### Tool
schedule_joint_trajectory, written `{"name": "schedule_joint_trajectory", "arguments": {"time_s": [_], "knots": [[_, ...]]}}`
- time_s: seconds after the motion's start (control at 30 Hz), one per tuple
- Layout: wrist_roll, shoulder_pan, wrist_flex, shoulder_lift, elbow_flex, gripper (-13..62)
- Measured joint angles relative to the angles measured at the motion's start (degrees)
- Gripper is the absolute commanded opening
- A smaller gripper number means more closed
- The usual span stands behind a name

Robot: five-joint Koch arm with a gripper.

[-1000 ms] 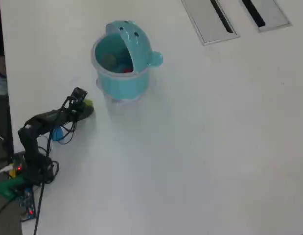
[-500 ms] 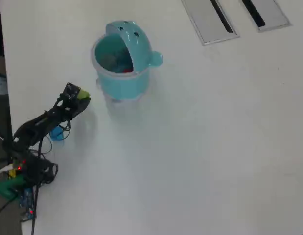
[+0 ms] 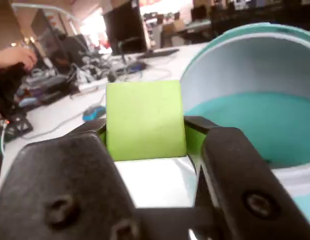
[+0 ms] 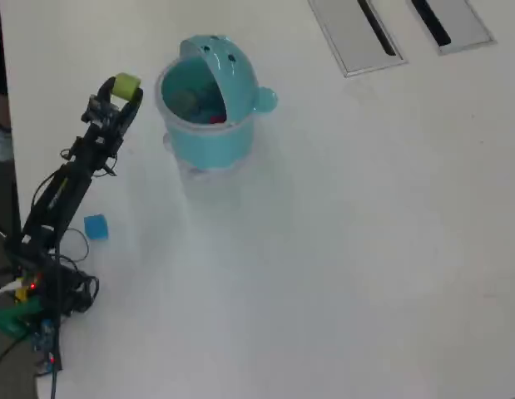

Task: Grasp RGB lego blocks and put them in the bin one by one.

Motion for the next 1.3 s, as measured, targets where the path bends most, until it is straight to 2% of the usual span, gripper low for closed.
{"name": "schedule_joint_trajectory", "arguments": {"time_s": [0.1, 0.17, 0.37, 0.53, 0.73, 1.0, 1.3], "knots": [[-0.09, -0.35, 0.0, -11.34, -19.07, -10.4], [0.0, -0.09, 0.09, -15.64, -23.29, -10.4], [-0.44, 2.72, -0.09, -24.52, -29.27, -10.3], [-0.88, 6.42, -0.09, -25.84, -29.36, -9.6], [-4.75, 9.49, -0.7, -26.63, -28.48, 8.6], [-14.24, 13.62, -0.88, -26.72, -26.54, 25.7], [-20.39, 14.5, -2.64, -26.28, -21.8, 29.4]]}}
